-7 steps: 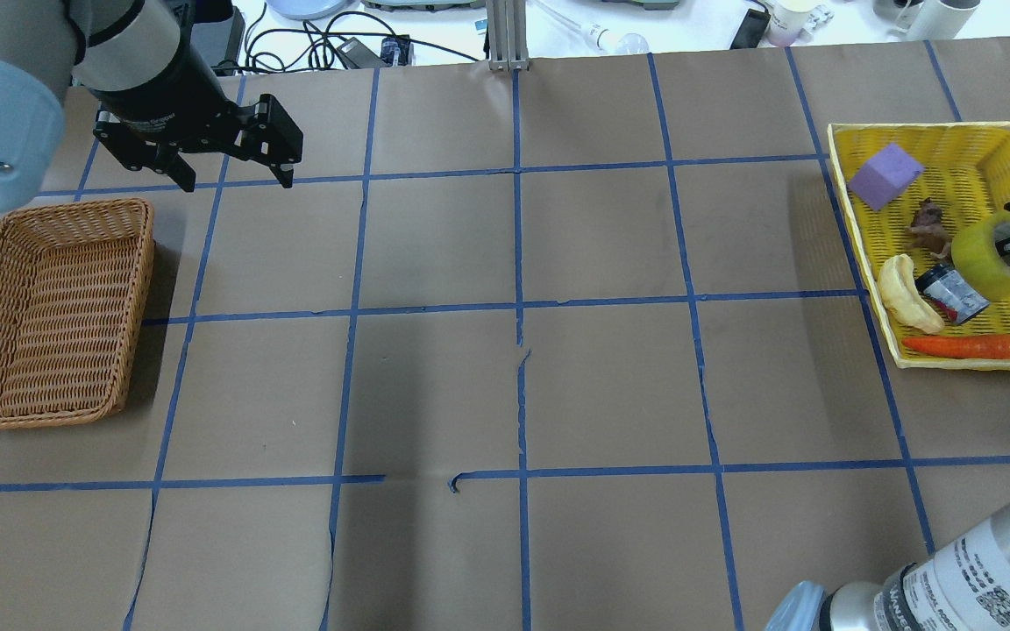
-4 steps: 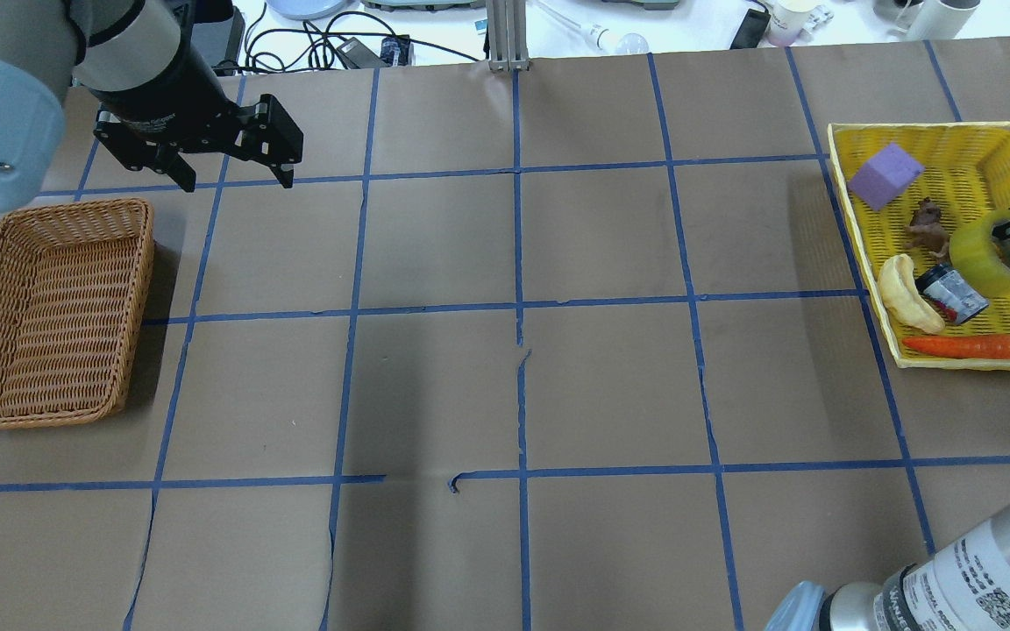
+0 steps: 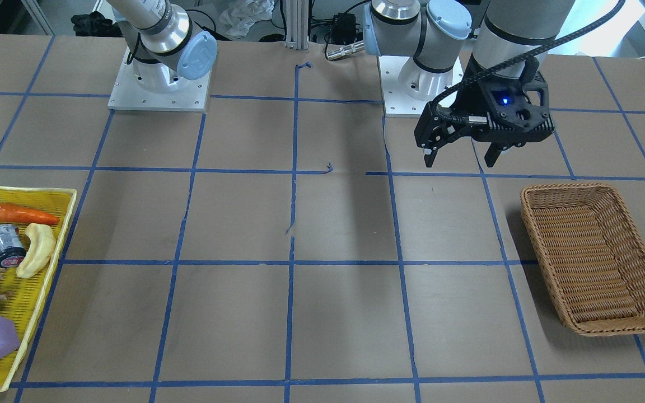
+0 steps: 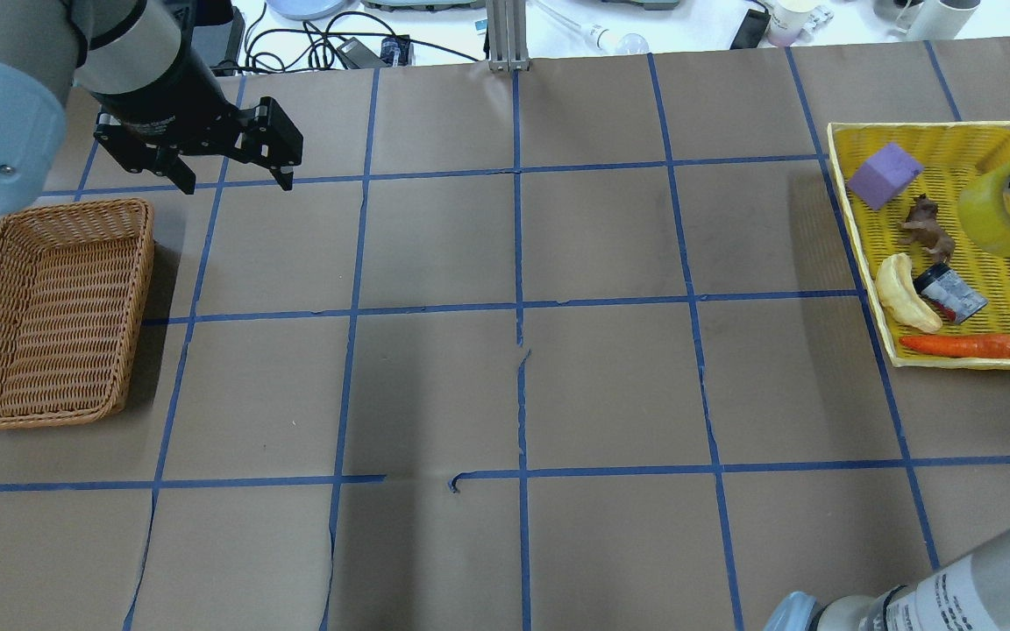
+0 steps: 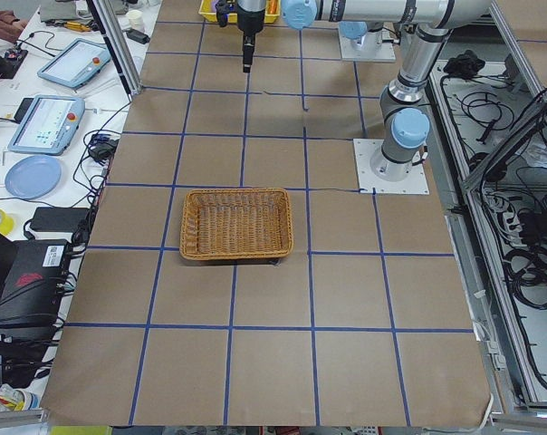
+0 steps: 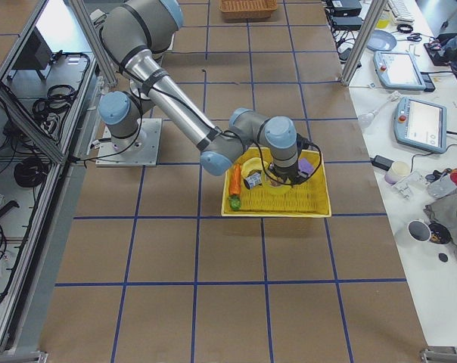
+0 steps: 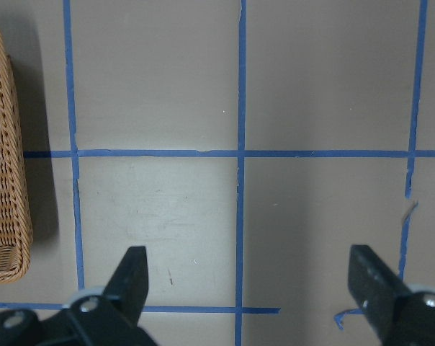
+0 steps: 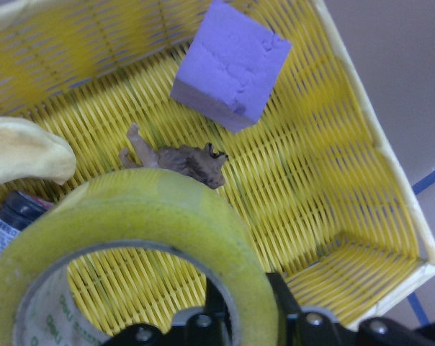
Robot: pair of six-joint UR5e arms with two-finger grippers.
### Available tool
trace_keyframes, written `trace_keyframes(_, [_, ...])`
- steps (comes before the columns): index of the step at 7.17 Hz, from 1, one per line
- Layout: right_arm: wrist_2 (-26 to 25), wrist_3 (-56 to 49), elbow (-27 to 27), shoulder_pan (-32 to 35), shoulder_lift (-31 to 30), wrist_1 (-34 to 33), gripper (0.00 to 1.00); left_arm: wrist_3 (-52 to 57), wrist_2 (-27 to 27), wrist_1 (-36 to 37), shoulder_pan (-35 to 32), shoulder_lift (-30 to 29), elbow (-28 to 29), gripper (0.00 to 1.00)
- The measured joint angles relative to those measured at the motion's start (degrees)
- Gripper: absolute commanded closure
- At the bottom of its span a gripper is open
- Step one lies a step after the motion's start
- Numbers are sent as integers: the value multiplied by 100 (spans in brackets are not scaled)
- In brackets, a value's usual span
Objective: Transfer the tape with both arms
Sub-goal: 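Lift the tape roll with the right gripper toward the table center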
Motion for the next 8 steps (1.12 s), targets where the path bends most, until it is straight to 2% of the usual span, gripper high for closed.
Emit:
trace_keyframes(2, [-508, 1084, -546, 984, 132, 153, 100, 0, -5, 0, 19, 0, -8, 0])
trace_keyframes(4, [-1090, 3092, -1379, 2138, 707, 539, 100, 0, -5, 2, 27, 0, -10, 0])
trace_keyframes(6, [-1243, 4911, -2021, 3048, 1289, 758, 100, 27, 0, 4, 41, 0, -10, 0])
trace_keyframes(8, [-1226, 6793, -2226, 3801, 1652, 796, 100, 79, 3, 8, 50, 0, -10, 0])
